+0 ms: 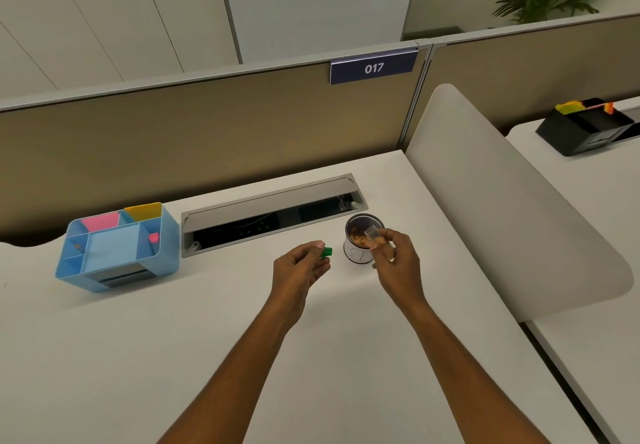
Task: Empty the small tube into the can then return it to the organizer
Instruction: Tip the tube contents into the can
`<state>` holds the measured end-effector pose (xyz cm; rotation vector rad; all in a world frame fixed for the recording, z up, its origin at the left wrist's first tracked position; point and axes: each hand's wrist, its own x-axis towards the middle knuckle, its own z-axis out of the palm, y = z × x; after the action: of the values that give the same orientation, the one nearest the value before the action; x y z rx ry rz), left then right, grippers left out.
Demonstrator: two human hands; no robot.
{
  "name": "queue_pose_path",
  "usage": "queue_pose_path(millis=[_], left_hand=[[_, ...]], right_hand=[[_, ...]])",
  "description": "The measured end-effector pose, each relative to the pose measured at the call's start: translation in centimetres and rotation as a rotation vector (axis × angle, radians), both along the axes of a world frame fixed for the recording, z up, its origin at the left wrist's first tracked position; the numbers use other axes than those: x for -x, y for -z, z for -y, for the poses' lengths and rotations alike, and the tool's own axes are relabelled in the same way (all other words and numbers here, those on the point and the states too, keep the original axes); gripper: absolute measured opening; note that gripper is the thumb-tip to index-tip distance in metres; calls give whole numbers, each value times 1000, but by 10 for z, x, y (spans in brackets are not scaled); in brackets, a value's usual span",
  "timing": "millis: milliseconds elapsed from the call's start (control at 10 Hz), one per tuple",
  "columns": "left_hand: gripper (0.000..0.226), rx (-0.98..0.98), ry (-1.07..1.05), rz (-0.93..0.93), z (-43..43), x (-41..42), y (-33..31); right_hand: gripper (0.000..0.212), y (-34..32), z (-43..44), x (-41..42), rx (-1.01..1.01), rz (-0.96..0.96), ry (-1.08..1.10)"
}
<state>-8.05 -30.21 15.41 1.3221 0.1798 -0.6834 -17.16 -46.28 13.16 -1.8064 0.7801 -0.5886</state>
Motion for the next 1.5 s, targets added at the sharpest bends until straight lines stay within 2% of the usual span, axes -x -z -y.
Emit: queue_pose_path(millis=[100,200,300,400,500,600,700,800,900,1000,1100,1200,1300,1400,1500], left_hand=[[25,-6,-10,-20,-3,-1,7],[26,-11,0,-16,-4,-1,11],[21,-26,14,-4,-4,0,13],[12,-30,16,-7,-3,0,15],[19,-39,12,-9,-4,-2,18],[27,-45,9,-10,-4,-3,20],[28,-42,8,-10,-4,-4,21],[28,-44,8,-8,-4,-4,22],[28,-49,7,-8,-5,-3,23],[21,-44,4,-7,-7,-3,23],[20,-44,1,-7,-7,-3,23],[23,-50,4,-2,-7,-3,22],[15,-40,5,2,-8,-2,21],[15,-43,8,5,-8,-2,22],[15,-44,7,5,-8,-3,23]], right_hand=[[36,5,15,-10,209,-88,7],[64,0,25,-16,287,-126,-29],[71,-1,32,-22,356,-173,-65],[42,-1,42,-23,496,-211,-120],[40,0,47,-24,506,-252,-153],[48,0,50,-24,488,-281,-189],[18,0,52,-23,543,-302,-198],[37,-1,49,-23,472,-278,-197],[14,-1,49,-22,568,-256,-199],[17,0,50,-20,582,-201,-197],[45,-5,45,-19,513,-192,-165],[58,-9,40,-17,381,-162,-120],[27,-9,39,-15,441,-140,-99],[34,-8,37,-14,422,-110,-110],[50,-10,35,-14,378,-67,-93]])
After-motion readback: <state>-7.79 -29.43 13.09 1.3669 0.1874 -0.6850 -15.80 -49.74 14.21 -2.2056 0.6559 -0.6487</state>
